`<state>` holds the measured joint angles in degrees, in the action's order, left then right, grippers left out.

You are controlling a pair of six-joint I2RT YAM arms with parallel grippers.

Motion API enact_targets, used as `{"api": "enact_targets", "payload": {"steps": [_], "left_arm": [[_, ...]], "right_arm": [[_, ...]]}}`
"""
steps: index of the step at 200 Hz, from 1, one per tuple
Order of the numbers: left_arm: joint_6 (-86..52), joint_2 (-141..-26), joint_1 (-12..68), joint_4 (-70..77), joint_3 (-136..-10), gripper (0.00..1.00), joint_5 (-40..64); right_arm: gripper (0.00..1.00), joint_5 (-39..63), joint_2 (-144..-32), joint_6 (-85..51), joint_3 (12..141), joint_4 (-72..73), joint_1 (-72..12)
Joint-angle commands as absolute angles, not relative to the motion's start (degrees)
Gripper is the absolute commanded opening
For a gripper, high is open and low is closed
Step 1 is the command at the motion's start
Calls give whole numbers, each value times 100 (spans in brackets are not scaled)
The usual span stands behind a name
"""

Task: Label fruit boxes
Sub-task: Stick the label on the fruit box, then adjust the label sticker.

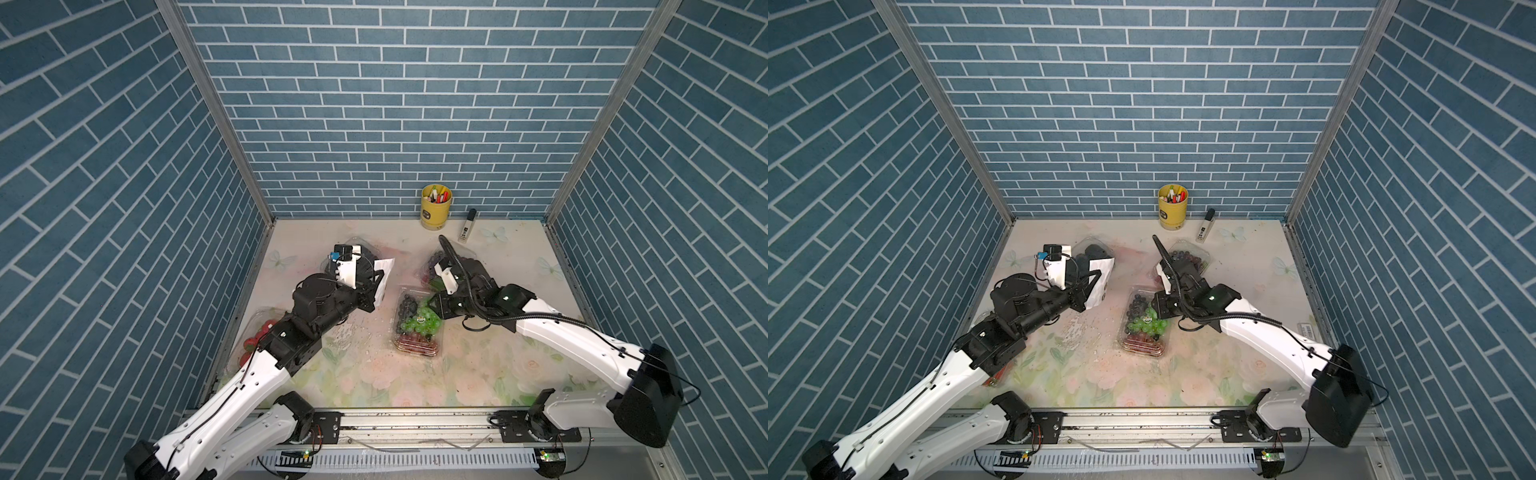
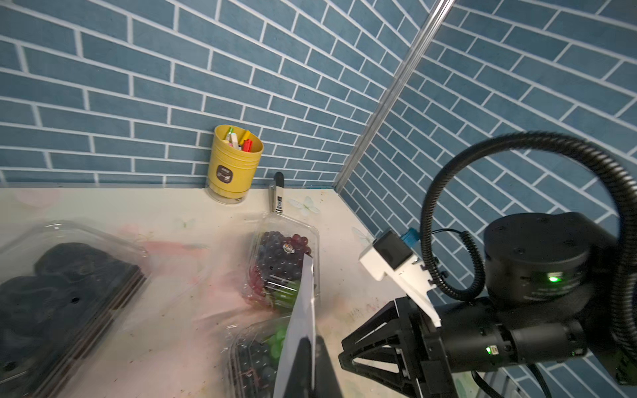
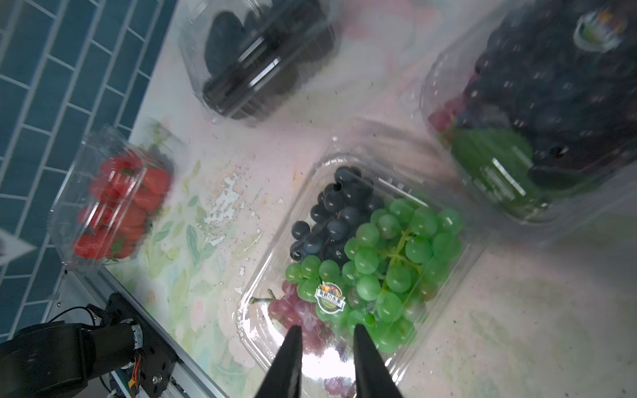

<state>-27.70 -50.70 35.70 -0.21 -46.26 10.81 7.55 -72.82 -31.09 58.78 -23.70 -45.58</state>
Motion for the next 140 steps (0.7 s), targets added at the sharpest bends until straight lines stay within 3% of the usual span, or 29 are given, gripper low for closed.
{"api": "enact_targets", "payload": {"steps": [1, 51, 104, 140], "left_arm": [[-3348, -5351, 3426, 878, -4763, 0, 1911], [-4136, -5973, 3325, 2065, -4911, 0, 2725], [-4846, -6428, 3306, 2879, -4983, 0, 3119], [-5149, -6581, 3270, 3240, -4958, 0, 3190]], "right_arm": [[34, 847, -6725, -3149, 5437, -1363, -4334], [51, 1954, -6123, -3351, 4870, 399, -3921], [54, 3586, -6344, -4254, 4494, 2659, -3624], [56, 4006, -6644, -4770, 4463, 3565, -3499]]}}
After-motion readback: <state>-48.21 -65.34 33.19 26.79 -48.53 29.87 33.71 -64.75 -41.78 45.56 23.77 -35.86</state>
